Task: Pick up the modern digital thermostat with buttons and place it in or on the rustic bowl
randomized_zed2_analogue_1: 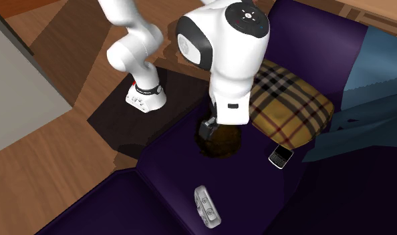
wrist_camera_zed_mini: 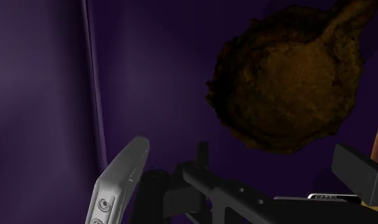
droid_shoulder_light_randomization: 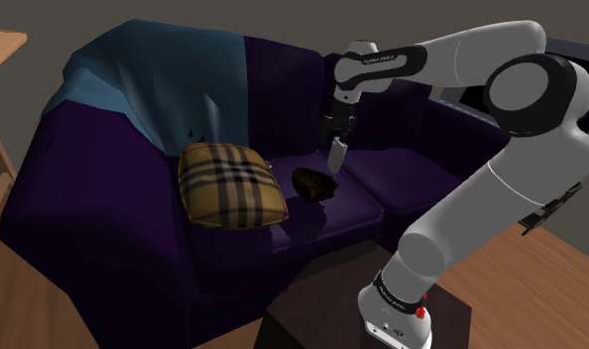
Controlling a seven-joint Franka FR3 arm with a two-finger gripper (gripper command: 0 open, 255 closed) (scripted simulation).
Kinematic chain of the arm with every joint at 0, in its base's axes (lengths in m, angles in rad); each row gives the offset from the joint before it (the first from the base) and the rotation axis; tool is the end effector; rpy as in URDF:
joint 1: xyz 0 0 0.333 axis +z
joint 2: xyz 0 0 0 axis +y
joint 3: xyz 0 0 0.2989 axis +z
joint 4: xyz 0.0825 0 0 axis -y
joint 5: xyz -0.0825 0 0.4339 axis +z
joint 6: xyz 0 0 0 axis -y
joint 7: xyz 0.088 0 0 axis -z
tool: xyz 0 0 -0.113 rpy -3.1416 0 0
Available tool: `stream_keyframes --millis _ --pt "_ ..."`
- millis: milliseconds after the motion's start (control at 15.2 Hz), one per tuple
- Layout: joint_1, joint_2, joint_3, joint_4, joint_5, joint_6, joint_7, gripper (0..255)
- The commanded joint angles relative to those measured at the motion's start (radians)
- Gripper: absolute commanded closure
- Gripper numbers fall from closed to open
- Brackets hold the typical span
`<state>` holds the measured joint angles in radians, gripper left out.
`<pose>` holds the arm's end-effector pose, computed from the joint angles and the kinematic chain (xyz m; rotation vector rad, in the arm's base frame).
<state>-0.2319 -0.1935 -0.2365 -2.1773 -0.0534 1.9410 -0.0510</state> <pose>0.4772 -0.2479 0.4239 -3.0729 0.6094 0.0738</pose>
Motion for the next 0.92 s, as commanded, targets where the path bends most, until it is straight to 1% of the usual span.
stream_keyframes --millis 0,396,858 --pt "-0.015 0.057 -0.023 0.035 0.005 0.030 -0.020 0" --pt "-0.063 0.235 -0.082 0.172 0.048 0.086 -0.082 0" --pt "-0.143 0.454 -0.125 0.378 0.130 0.111 -0.155 0"
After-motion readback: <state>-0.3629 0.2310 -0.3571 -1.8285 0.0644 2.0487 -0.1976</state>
